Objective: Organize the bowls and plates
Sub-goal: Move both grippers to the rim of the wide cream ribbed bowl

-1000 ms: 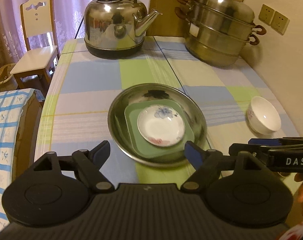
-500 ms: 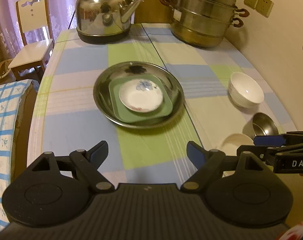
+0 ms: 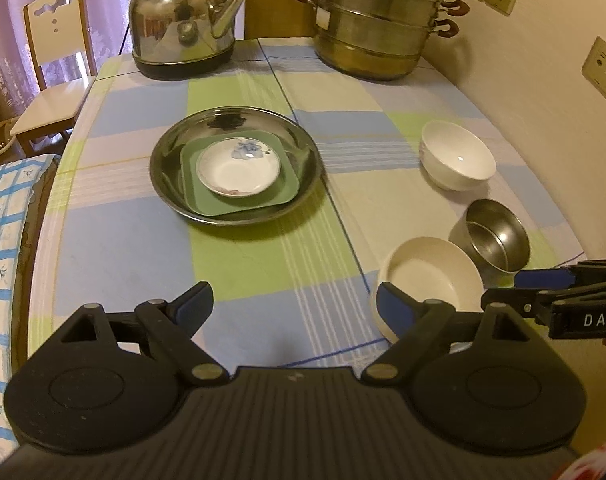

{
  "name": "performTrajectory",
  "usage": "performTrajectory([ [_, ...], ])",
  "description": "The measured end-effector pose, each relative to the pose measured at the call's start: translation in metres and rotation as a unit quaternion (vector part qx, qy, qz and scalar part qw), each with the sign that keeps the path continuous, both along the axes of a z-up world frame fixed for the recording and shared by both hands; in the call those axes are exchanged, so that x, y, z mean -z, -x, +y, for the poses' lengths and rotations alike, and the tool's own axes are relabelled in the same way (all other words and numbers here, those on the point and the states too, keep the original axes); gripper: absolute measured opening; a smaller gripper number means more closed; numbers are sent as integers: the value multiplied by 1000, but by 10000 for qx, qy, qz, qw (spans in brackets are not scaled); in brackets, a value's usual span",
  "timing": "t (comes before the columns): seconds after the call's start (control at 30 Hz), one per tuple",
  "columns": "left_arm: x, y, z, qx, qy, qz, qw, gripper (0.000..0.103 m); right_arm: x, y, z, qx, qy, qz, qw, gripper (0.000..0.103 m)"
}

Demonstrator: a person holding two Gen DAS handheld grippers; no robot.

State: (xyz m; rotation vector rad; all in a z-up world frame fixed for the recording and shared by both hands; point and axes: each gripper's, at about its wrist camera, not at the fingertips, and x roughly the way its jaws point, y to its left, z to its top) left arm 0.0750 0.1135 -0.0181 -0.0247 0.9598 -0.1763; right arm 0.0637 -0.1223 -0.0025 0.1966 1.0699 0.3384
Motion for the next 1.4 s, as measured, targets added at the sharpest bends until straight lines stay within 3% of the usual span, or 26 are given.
performTrajectory([
  [0.6, 18, 20, -53, 68, 12, 350, 9994, 88, 11, 21, -55, 266, 216, 371, 9987, 66],
  [0.93, 31, 25, -67, -29, 15, 570, 9984, 87, 18, 23, -63, 278, 340, 519, 9977, 66],
  [1.4, 35, 18, -80, 52, 32, 556, 9984, 84, 29, 13, -56, 183, 343, 591, 9975, 66],
])
